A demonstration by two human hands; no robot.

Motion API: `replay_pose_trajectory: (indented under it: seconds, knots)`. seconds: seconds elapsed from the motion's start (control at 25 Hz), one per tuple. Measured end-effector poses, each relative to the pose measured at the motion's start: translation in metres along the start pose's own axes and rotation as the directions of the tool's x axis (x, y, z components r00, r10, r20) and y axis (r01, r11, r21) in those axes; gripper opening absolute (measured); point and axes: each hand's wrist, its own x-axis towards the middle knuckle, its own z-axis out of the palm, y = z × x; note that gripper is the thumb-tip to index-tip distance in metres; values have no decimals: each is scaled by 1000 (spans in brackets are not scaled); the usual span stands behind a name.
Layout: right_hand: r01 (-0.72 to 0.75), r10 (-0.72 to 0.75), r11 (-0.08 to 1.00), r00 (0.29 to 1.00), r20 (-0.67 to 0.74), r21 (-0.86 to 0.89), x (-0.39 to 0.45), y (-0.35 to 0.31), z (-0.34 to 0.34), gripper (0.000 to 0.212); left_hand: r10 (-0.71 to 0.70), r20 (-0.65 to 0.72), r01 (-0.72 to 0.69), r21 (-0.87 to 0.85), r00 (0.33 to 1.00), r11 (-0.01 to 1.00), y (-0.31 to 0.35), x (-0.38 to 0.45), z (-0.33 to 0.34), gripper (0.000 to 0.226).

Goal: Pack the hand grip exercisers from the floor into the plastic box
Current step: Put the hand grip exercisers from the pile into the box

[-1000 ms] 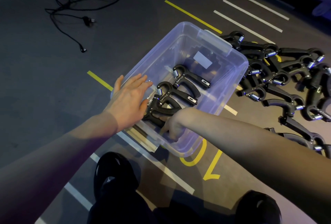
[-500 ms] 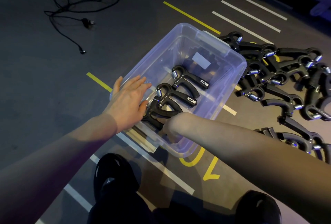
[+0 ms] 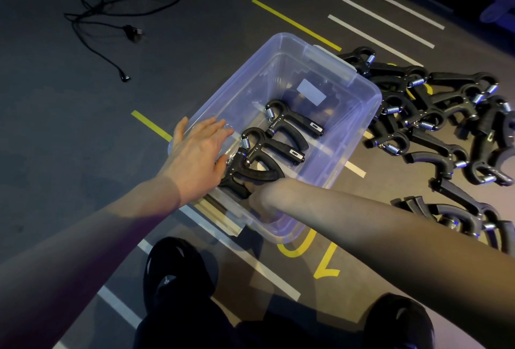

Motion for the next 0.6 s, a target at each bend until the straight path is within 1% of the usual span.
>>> replay_pose_trajectory:
  seconds: [0.12, 0.2, 0.24, 0.28, 0.32, 0.36, 0.4, 0.44, 0.48, 0.52, 0.56, 0.6]
  knots:
    - [14, -14, 1000, 999, 36, 24, 0, 6, -3, 56, -4, 22, 4, 6, 1000, 1000, 1, 0, -2, 51]
    - [-1, -2, 995, 999, 36, 97, -1, 8, -8, 65, -8, 33, 8, 15, 999, 1000, 2, -1, -3, 52]
    - [-16, 19, 988, 1000, -18, 154, -6, 8, -12, 64, -3, 19, 3, 17, 1000, 1000, 3, -1, -3, 51]
    - [-35, 66, 973, 990, -127, 229, -14, 10, -15, 58, 7, -11, -7, 14, 1000, 1000, 6, -1, -4, 50]
    - [-49, 142, 946, 951, -275, 319, -26, 12, -18, 48, 18, -49, -18, 3, 999, 1000, 12, 2, -6, 49]
    - [-42, 230, 910, 879, -417, 413, -39, 17, -20, 38, 24, -86, -26, -14, 996, 1000, 21, 5, -7, 51]
    - [-14, 308, 876, 786, -536, 483, -52, 22, -19, 36, 29, -123, -34, -33, 992, 999, 32, 8, -9, 57]
    - [20, 371, 850, 686, -626, 526, -63, 29, -16, 40, 38, -159, -46, -47, 987, 998, 45, 13, -11, 64]
    - [54, 429, 830, 576, -696, 556, -72, 36, -9, 47, 51, -186, -62, -56, 981, 996, 58, 17, -13, 69]
    - [93, 486, 810, 447, -751, 580, -79, 43, 2, 55, 71, -198, -85, -62, 978, 994, 73, 20, -14, 72]
    - [126, 540, 791, 316, -780, 599, -85, 50, 16, 63, 95, -192, -109, -66, 977, 992, 87, 22, -15, 74]
    - [130, 589, 773, 219, -778, 621, -91, 55, 35, 67, 125, -171, -139, -71, 977, 988, 100, 22, -14, 76]
